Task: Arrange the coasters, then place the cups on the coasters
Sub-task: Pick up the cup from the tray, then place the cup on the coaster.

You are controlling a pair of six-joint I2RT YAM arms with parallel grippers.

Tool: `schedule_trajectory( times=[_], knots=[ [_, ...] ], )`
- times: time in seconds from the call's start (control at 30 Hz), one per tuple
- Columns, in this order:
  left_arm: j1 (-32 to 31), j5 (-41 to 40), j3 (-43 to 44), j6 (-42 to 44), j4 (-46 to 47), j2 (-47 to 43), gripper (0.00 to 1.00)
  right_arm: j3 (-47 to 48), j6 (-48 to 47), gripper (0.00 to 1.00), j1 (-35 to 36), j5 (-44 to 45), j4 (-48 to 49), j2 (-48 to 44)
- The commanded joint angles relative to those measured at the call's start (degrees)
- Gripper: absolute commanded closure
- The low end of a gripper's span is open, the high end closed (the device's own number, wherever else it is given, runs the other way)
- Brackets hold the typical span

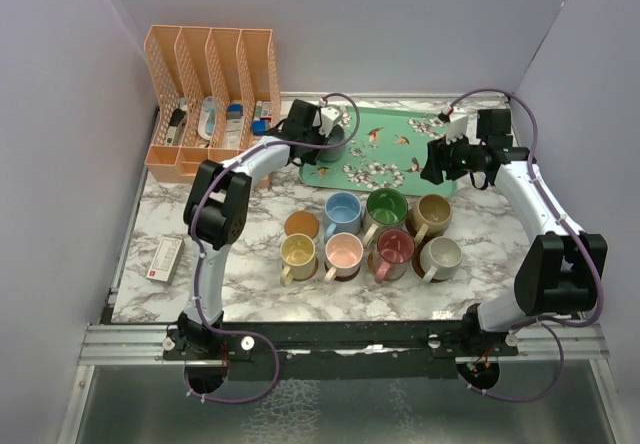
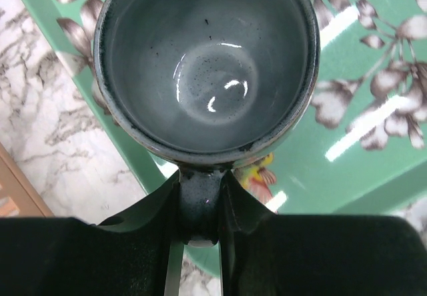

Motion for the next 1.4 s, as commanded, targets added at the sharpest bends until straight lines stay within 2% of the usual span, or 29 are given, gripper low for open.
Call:
schedule_trajectory(
  times=[0.0,0.3,0.53,0.87,1.37],
  knots=[
    [0.7,5.2,-2.3,1.8,1.2,-9.3,1.0,0.5,-0.6,0.4,0.0,-1.4,-0.7,0.3],
    [0.8,8.0,-9.6,3.3,1.3,-19.7,1.0,0.6,-0.4,0.4,0.0,-2.5,-1.0,0.3],
    [0.8,8.5,-19.9,6.3,-2.1,-30.5,1.0,0.7,-0.4,0.4,0.0,-2.5,-1.0,-0.1],
    [0.9,11.1,-36.1,2.9,-3.3,-43.1,1.0,0.5,-0.6,0.4,0.0,-2.2,-0.9,-0.2],
    [1.0,13.4,-47.0,4.8,-4.6,-49.6,1.0,-0.3,-0.9,0.41,0.0,-0.8,-0.5,-0.9]
  ],
)
